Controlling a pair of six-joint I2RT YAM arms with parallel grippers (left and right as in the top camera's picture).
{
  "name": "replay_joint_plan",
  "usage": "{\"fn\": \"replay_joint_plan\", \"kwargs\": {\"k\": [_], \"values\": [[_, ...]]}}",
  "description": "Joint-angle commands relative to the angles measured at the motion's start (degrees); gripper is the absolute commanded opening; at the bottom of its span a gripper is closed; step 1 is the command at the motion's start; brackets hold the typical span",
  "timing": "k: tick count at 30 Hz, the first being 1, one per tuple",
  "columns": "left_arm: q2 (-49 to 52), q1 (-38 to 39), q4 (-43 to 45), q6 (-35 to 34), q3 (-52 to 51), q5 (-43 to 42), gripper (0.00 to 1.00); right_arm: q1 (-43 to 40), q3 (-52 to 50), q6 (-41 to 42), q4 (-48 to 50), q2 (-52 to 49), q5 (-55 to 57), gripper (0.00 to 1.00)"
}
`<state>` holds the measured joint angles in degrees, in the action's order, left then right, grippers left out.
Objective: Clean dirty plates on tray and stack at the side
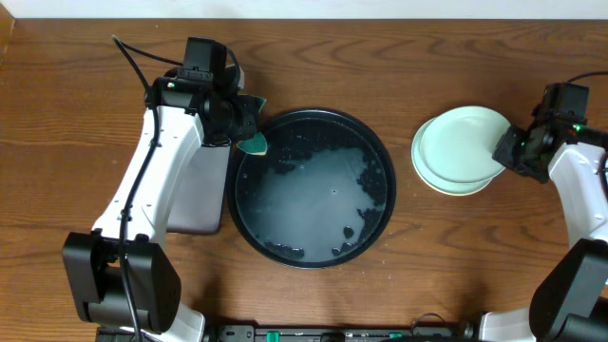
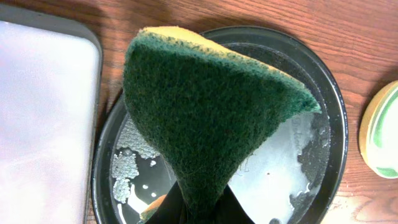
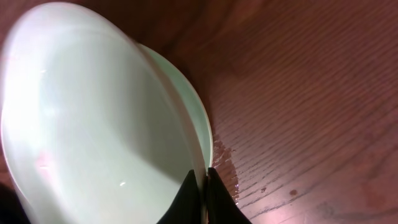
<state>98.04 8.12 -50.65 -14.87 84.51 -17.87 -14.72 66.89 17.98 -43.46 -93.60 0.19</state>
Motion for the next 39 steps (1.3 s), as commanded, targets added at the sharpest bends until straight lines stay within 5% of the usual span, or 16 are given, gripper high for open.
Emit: {"fn": "replay_joint_plan", "kwargs": {"k": [1, 10, 16, 22, 26, 28, 39], "values": [[-1.0, -2.6, -0.9, 1.9, 0.2, 0.9, 0.08, -0.2, -0.3, 0.7, 0.9, 0.3, -0.5, 0.17], [-3.7, -16.0, -9.4, 7.2, 0.1, 2.8, 0.08, 2.8, 1.5, -6.9, 0.9, 0.3, -15.7, 0.47], [-3.6, -18.2, -7.9, 7.8, -4.2, 15.6, 0.07, 11.0, 3.1, -7.4, 2.6, 0.3, -15.4, 0.56], [-3.4, -18.2, 0.4, 10.2, -13.8, 15.6, 0.08, 14.8, 3.1, -7.3, 4.1, 0.3, -14.2, 0.59], [-3.3, -18.2, 3.7, 10.1, -17.5, 15.6, 0.38, 14.8, 3.1, -7.3, 3.8, 0.3, -14.2, 0.59], [-3.3, -18.2, 3.8, 10.1, -17.6, 15.6, 0.67, 14.8, 3.1, -7.4, 3.7, 0.3, -14.2, 0.59], [-12.3, -17.9, -3.5, 9.9, -5.3, 8.7, 0.73, 14.8, 11.8, -7.8, -4.5, 0.3, -14.2, 0.63]]}}
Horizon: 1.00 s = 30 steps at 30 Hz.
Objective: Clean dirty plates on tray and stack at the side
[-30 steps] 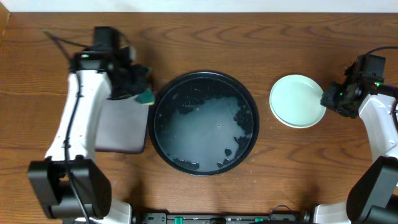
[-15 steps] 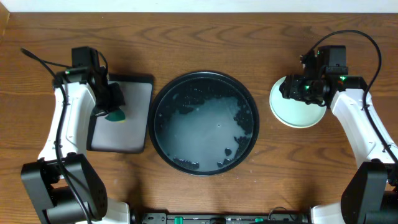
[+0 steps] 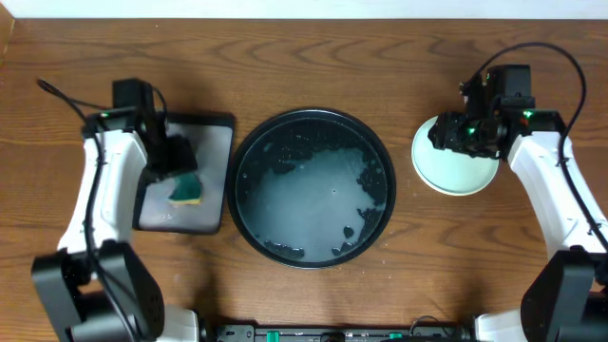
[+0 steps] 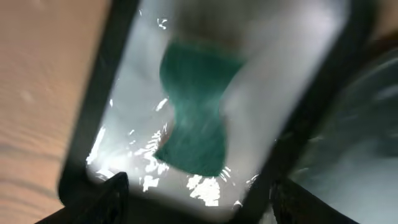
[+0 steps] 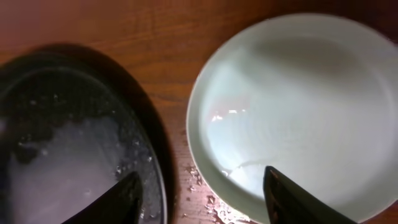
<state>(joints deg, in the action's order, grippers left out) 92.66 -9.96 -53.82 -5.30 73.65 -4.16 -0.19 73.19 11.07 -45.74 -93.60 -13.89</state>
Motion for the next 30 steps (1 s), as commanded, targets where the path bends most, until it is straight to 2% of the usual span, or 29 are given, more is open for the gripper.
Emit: {"fn": "replay_joint_plan", "kwargs": {"k": [1, 4, 6, 7, 10, 14, 30], "values": [[-8.6, 0.2, -0.3, 0.3, 5.8, -6.5, 0.73, 0.3, 7.3, -0.9, -3.7, 0.3, -0.1, 0.64], [-12.9, 0.2, -0.3, 0.3, 5.8, -7.2, 0.73, 0.3, 13.3, -0.9, -8.6, 0.3, -0.1, 0.69], [-15.1, 0.2, -0.3, 0.3, 5.8, -7.2, 0.73, 0.3, 18.0, -0.9, -12.0, 0.3, -0.1, 0.78], [-15.9, 0.2, -0.3, 0.3, 5.8, -7.2, 0.73, 0.3, 20.2, -0.9, -13.6, 0.3, -0.2, 0.98], [-17.8, 0.2, -0.3, 0.3, 5.8, -7.2, 0.74, 0.3, 30.0, -0.9, -20.9, 0.5, -3.6, 0.99], [-17.7, 0.2, -0.3, 0.3, 5.7, -7.2, 0.74, 0.3, 36.9, -0.9, -22.6, 1.0, -4.0, 0.99], [-17.7, 0.2, -0.3, 0.3, 5.7, -7.2, 0.74, 0.3, 37.0, -1.1, -23.1, 1.4, -2.4, 0.99]]}}
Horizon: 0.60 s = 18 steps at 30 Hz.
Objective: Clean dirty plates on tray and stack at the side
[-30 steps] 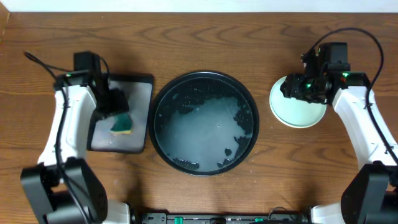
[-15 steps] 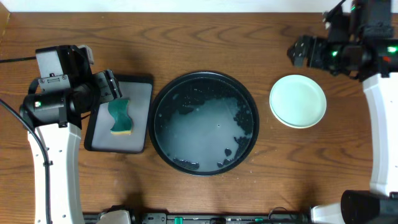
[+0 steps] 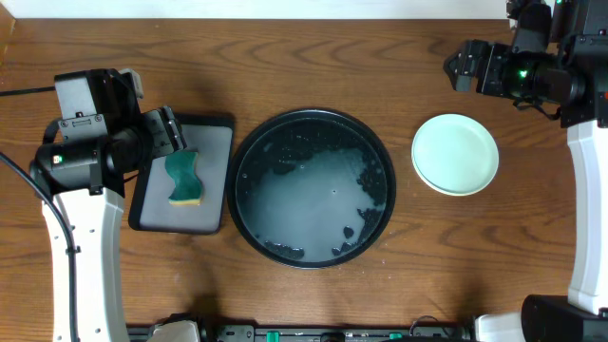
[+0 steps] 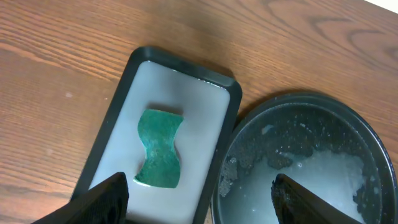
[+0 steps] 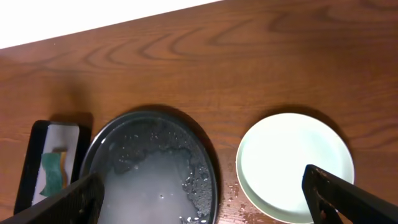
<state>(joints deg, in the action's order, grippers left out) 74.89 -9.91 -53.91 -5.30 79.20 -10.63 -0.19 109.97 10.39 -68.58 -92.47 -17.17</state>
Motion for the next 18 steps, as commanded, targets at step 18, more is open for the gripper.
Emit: {"fn": "replay_joint_plan", "kwargs": {"k": [18], "values": [[0.0, 0.1, -0.2, 0.3, 0.1, -0.7, 0.74, 1.2, -32.7, -11.1, 23.3, 25.5, 6.7, 0.99]]}}
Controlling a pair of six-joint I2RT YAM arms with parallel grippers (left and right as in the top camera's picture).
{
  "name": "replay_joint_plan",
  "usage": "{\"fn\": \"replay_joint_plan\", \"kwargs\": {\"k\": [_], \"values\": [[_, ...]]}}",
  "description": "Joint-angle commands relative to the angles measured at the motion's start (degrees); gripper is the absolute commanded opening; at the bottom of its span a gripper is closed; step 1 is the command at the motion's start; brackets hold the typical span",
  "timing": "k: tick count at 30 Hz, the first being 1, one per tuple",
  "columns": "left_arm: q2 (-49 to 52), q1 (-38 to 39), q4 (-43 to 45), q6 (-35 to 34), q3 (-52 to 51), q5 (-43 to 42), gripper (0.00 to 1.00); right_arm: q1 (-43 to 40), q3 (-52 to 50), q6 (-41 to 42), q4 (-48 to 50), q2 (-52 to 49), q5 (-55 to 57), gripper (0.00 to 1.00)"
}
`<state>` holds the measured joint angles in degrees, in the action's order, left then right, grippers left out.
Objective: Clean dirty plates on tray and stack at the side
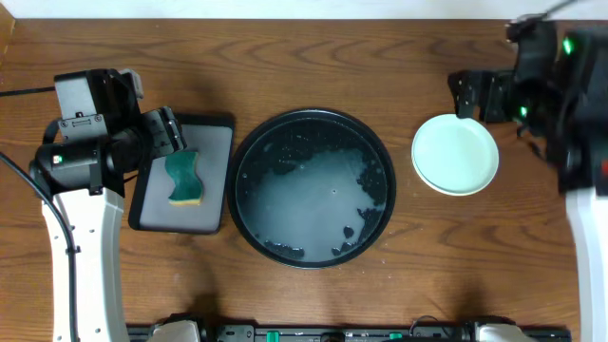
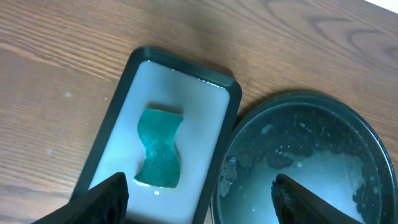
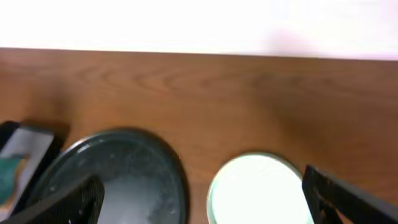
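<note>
The round dark tray (image 1: 380,180) sits mid-table holding soapy water and dark specks, with no plate in it. Right of it lies the stack of pale green plates (image 1: 455,154), also visible in the right wrist view as plates (image 3: 258,186). The green sponge (image 1: 183,178) rests in a small grey rectangular tray (image 1: 214,142) on the left. My left gripper (image 2: 199,205) is raised above that small tray, open and empty. My right gripper (image 3: 205,205) is high behind the plates, open and empty.
The small grey tray (image 2: 118,106) nearly touches the round tray's left rim (image 2: 227,162). Bare wooden table surrounds everything. A pale wall edge runs along the table's far side (image 3: 199,25).
The right arm has shifted a little and its wrist view is now blurred and tilted more toward the far wall. The left arm, sponge, tray and plates have not moved.
First my left gripper held the sponge at the round tray's left rim and my right gripper was shut on a plate's rim atop the stack. Then the sponge lay in the small tray and the plate lay flat, both grippers open. Since then both arms are raised.
</note>
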<state>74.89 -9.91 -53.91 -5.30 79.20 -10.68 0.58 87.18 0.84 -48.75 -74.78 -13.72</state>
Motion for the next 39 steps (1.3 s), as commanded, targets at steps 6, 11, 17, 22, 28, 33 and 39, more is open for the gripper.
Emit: {"fn": "replay_joint_plan", "kwargs": {"k": [6, 11, 17, 22, 28, 33, 39], "values": [[0.0, 0.1, -0.2, 0.3, 0.1, -0.7, 0.74, 0.5, -32.2, -4.3, 17.8, 25.2, 3.4, 0.99], [0.0, 0.1, -0.3, 0.3, 0.1, -0.7, 0.75, 0.6, -51.1, -3.5, 33.2, 41.1, 3.4, 0.99], [0.0, 0.1, -0.3, 0.3, 0.1, -0.7, 0.75, 0.6, -69.1, -2.6, 46.6, 58.4, 3.7, 0.99], [0.0, 0.1, -0.2, 0.3, 0.1, -0.7, 0.75, 0.6, -78.2, 2.9, 52.1, 69.1, 7.3, 0.99], [0.0, 0.1, -0.2, 0.3, 0.1, -0.7, 0.75, 0.6, -85.5, 4.3, 54.6, 74.4, 7.6, 0.99], [0.0, 0.1, -0.3, 0.3, 0.1, -0.7, 0.75, 0.8, -86.9, 4.4, 50.8, 74.5, 7.5, 0.99], [0.0, 0.1, -0.2, 0.3, 0.1, -0.7, 0.75, 1.0, -86.9, 4.9, 45.0, 74.1, 7.3, 0.99]]}}
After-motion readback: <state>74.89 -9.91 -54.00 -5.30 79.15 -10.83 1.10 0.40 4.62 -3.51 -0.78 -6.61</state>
